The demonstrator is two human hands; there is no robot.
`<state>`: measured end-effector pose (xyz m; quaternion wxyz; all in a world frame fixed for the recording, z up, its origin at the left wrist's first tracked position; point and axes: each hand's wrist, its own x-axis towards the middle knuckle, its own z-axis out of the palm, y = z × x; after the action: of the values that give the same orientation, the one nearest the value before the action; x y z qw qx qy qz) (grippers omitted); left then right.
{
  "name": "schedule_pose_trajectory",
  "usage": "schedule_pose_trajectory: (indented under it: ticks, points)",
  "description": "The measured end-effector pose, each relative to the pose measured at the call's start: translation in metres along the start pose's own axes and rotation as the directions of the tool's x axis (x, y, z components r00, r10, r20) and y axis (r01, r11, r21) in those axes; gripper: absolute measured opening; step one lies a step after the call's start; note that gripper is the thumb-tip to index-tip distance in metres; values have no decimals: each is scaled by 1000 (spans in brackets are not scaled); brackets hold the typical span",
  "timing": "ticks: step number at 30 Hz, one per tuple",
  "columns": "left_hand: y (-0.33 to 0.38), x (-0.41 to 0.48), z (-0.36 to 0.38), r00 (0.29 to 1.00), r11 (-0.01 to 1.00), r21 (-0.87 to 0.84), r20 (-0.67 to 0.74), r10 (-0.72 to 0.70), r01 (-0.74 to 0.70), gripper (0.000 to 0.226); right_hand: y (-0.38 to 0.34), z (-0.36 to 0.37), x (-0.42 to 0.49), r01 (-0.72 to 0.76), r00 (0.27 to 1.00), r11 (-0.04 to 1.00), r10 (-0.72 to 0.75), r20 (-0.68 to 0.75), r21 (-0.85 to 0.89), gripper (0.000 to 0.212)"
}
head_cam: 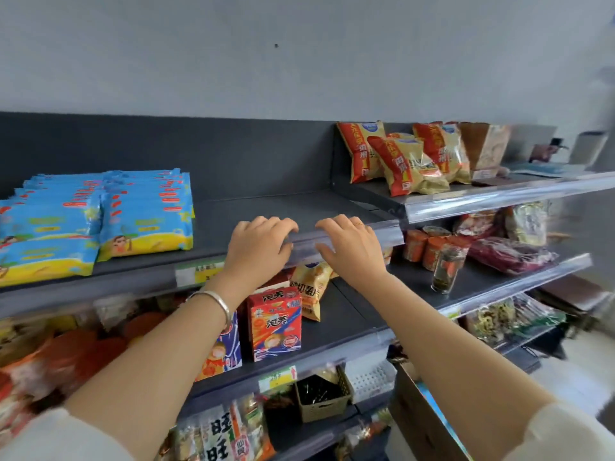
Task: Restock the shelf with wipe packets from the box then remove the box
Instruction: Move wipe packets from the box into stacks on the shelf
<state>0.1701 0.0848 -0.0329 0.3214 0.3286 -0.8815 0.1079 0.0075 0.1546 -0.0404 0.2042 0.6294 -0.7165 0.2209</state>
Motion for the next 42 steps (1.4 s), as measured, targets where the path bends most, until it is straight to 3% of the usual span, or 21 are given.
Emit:
schedule_pose_trajectory:
  ticks: [8,18,25,34,38,42]
  points:
    - [126,12,77,952,986,-155,287,108,-66,27,140,-3,-105,-248,955,967,255,153,-63,36]
    - [258,21,186,770,876,-397,456,446,-273,34,245,6,-199,-502,788,840,543,290,-208,30]
    - [298,44,273,599,795,-500,535,595,-343,30,301,35,-221,-628,576,713,695,431,-311,38]
    - [329,38,363,377,733,-577,628,680,-360,31,334,70,-276,-802,210,421,863,459,-425,36]
    - [343,30,382,328,709,-607,630,704,-359,30,348,82,-294,-825,139,371,865,482,-427,35]
    - [347,25,400,317,733,-594,662,679,-330,30,363,104,-299,-823,116,383,837,535,-420,35]
